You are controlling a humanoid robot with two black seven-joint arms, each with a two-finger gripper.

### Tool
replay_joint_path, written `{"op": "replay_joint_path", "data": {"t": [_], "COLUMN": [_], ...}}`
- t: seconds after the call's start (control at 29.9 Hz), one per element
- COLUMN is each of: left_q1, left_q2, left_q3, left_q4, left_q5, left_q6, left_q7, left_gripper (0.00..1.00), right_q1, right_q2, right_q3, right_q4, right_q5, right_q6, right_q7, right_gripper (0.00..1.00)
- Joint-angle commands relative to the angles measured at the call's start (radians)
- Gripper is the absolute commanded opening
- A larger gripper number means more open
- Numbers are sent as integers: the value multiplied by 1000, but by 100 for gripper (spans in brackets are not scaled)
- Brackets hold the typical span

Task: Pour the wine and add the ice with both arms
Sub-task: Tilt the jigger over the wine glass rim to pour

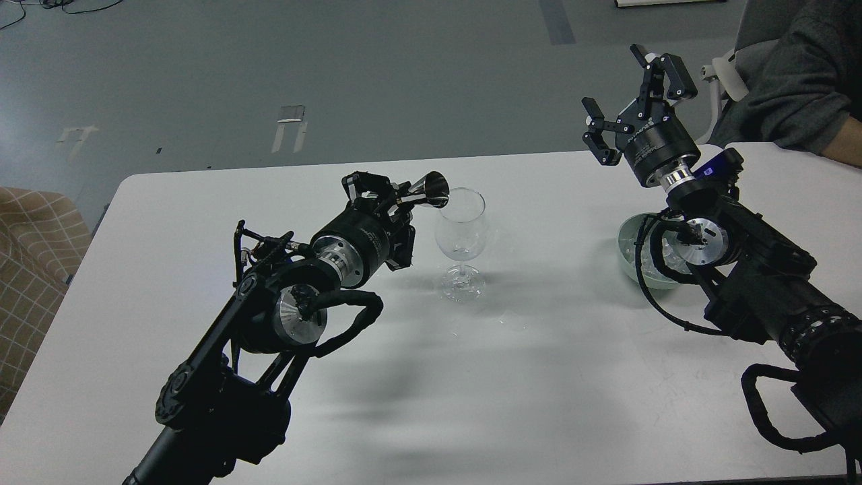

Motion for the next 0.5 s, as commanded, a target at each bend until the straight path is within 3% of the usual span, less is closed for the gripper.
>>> {"op": "replay_joint_path", "data": {"t": [0.0,0.47], "left_q1": [-2,-2], "left_q2": [0,0], "left_q3": [6,15], "left_q4": [0,0], "left_q5": [23,86], "left_q6": [0,0], "left_q7": [1,5], "left_gripper": [0,0], "right_q1": [1,0], "right_q2": [0,0], "right_q3": [0,0], "right_q4": [0,0], "right_q5": [0,0], "right_q6": [0,0], "right_q7": [0,0], "right_gripper": [100,100]}}
